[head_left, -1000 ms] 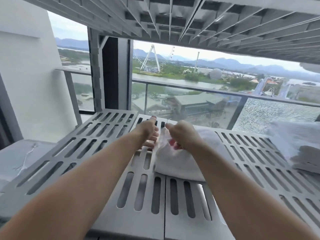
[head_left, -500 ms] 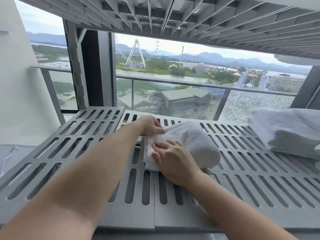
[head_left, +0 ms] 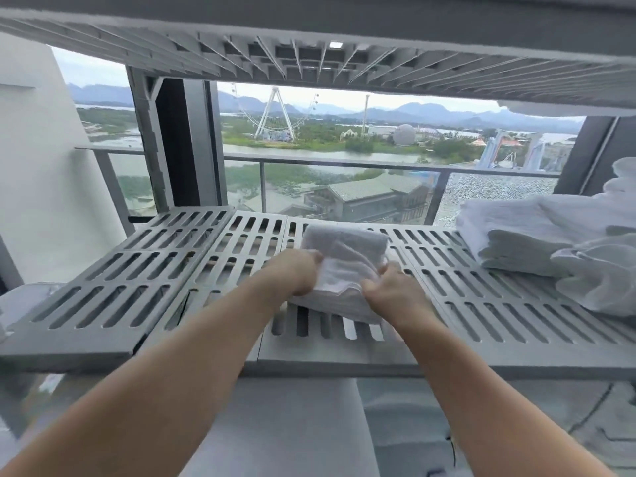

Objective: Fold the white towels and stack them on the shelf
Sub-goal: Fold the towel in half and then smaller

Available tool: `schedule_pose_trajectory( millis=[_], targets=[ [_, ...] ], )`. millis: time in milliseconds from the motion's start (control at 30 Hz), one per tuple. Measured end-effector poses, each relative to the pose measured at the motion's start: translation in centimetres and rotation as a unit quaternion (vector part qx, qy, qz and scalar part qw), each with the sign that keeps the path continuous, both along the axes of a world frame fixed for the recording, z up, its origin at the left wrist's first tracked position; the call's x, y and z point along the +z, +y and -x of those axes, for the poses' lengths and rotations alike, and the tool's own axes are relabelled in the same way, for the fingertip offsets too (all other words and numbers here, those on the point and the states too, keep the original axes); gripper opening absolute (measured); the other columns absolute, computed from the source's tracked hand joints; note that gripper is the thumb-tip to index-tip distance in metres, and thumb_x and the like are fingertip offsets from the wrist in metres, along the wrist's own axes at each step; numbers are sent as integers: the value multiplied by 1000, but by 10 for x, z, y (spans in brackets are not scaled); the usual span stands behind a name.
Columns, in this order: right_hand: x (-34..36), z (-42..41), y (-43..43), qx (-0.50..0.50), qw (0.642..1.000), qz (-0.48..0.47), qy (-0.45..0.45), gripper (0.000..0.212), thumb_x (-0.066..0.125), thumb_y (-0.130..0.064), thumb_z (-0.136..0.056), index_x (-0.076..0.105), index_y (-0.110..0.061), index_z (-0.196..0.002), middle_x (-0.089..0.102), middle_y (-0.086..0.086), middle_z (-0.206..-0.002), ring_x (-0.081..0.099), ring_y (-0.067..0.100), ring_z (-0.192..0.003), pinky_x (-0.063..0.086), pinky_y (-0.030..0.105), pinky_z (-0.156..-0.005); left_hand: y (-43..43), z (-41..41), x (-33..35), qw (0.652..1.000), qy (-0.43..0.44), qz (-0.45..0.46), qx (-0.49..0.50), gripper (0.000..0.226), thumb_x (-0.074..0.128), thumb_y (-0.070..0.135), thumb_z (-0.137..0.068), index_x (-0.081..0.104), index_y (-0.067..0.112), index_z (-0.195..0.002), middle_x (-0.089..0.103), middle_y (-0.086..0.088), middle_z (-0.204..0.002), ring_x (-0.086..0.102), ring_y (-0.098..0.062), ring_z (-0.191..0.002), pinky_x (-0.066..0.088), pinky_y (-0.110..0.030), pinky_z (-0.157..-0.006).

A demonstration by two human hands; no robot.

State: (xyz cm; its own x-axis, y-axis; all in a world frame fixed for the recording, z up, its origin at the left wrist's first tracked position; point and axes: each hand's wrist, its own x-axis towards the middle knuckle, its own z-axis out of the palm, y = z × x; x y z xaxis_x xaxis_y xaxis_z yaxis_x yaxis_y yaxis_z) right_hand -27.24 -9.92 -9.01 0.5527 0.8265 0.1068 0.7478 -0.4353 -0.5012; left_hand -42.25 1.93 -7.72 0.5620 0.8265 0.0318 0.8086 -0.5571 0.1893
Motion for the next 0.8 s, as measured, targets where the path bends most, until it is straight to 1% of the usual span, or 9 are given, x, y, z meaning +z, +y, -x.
schedule_pose_trajectory(
  millis=[100, 200, 233, 300, 400, 467, 567, 633, 800],
  targets=[
    [-3, -2, -18, 7, 999, -20, 32, 50, 47, -31, -93, 41, -8, -136, 64, 14, -118, 59, 33, -105, 43, 47, -100, -27, 5, 9, 985, -120, 112, 53, 45, 52, 19, -100, 50, 28, -144, 58, -4, -136, 66, -21, -97, 55, -27, -67],
    [-3, -1, -36, 35, 992, -80, 96, 51, 52, -17, -90, 40, -10, -139, 63, 15, -123, 55, 28, -97, 41, 33, -85, -50, 13, 15, 941, -233, 229, 87, 56, 63, 11, -93, 50, 30, -144, 59, -8, -128, 68, -21, -88, 53, -27, -64],
    [-4, 0, -41, 47, 987, -109, 111, 54, 53, -13, -88, 40, -11, -140, 62, 15, -126, 56, 27, -99, 40, 31, -84, -57, 14, 16, 925, -270, 252, 85, 59, 65, 6, -92, 50, 28, -145, 57, -8, -131, 67, -20, -85, 54, -27, -63],
    [-6, -1, -49, 65, 978, -168, 105, 57, 54, -6, -87, 39, -10, -142, 60, 12, -134, 60, 29, -110, 41, 30, -88, -69, 10, 14, 911, -326, 241, 69, 62, 65, -1, -89, 52, 25, -144, 54, -7, -136, 67, -18, -91, 51, -21, -60],
    [-5, -9, -55, 65, 968, -222, 95, 57, 54, -3, -86, 41, -12, -141, 60, 10, -135, 60, 30, -115, 41, 28, -89, -82, -3, 11, 902, -383, 196, 46, 60, 67, -2, -89, 56, 27, -140, 54, -1, -119, 63, -10, -83, 56, -17, -65],
    [2, -22, -56, 52, 965, -238, 97, 59, 55, -4, -86, 42, -15, -143, 60, 12, -133, 58, 30, -119, 40, 28, -91, -85, -16, 15, 887, -418, 194, 32, 60, 68, -1, -89, 56, 27, -140, 56, 2, -110, 64, -12, -86, 59, -22, -75],
    [18, -48, -54, 46, 961, -257, 95, 64, 56, -8, -85, 41, -19, -146, 57, 8, -139, 54, 27, -124, 38, 26, -95, -83, -41, 26, 877, -450, 172, 12, 58, 69, -1, -89, 58, 25, -140, 63, -7, -119, 68, -23, -97, 59, -35, -88],
    [27, -67, -48, 41, 959, -266, 92, 67, 56, -11, -84, 39, -21, -149, 53, 4, -145, 51, 24, -129, 37, 28, -101, -74, -64, 32, 872, -466, 150, -7, 57, 69, 0, -88, 58, 24, -139, 65, -5, -117, 69, -19, -93, 60, -30, -83],
    [49, -121, -30, 1, 952, -295, 83, 70, 55, -11, -83, 39, -23, -149, 52, 4, -146, 49, 25, -130, 37, 33, -107, -43, -134, 40, 853, -503, 131, -46, 59, 71, 4, -86, 59, 31, -137, 61, 19, -96, 65, 7, -64, 52, -11, -55]
  ],
)
